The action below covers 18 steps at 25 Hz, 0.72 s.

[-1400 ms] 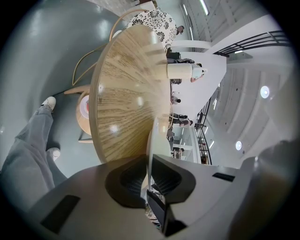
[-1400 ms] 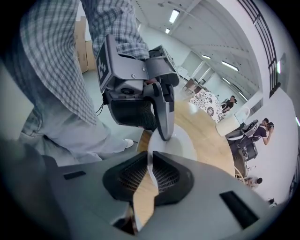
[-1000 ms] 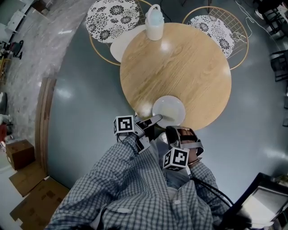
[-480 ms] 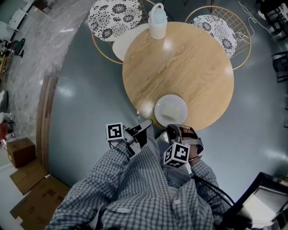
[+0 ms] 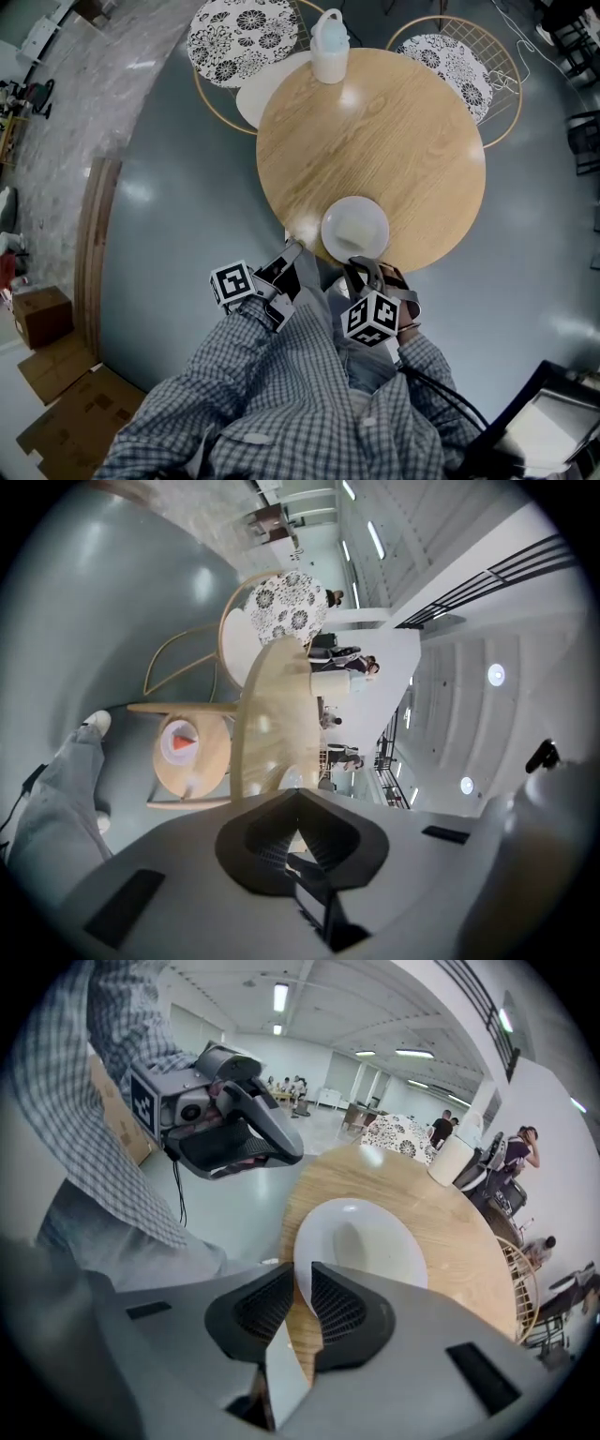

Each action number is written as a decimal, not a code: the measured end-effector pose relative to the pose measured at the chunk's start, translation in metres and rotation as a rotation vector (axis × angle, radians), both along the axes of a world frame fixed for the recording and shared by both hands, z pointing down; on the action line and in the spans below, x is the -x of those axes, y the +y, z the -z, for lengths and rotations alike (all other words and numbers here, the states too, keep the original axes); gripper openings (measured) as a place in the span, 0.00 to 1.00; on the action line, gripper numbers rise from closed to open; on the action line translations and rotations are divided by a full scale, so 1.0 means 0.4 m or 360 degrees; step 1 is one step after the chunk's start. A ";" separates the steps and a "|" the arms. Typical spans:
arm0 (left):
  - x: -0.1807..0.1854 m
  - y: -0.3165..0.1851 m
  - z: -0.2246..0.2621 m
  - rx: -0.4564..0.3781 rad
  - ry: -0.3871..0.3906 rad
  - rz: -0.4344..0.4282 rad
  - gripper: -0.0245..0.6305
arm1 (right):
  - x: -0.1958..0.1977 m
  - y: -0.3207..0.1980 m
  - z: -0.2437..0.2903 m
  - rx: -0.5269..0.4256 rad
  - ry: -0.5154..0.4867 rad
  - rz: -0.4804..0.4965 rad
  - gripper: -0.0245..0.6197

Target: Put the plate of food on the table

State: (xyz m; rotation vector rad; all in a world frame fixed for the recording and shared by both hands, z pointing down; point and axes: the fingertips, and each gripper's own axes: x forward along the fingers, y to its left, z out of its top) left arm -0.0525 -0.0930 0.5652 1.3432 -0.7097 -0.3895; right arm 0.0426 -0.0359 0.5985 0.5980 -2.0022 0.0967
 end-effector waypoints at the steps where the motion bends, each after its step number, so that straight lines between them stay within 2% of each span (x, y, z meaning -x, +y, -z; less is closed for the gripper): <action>1: 0.003 -0.007 0.017 -0.0039 0.0004 0.0027 0.05 | -0.004 -0.004 0.008 -0.0002 -0.0056 -0.0053 0.11; 3: 0.009 -0.017 0.055 -0.0105 0.0019 0.0072 0.05 | -0.016 -0.018 0.036 -0.0013 -0.0201 -0.0202 0.10; 10: 0.039 -0.032 0.180 -0.0316 -0.0027 0.0209 0.05 | -0.100 -0.059 0.188 0.0100 -0.0881 -0.0820 0.10; 14: 0.021 -0.006 0.232 -0.0411 -0.0030 0.0195 0.05 | -0.186 -0.043 0.250 0.0079 -0.1114 -0.1075 0.06; 18: -0.001 0.029 0.265 -0.0462 -0.0002 0.0177 0.05 | -0.244 -0.008 0.300 0.0027 -0.1245 -0.1229 0.06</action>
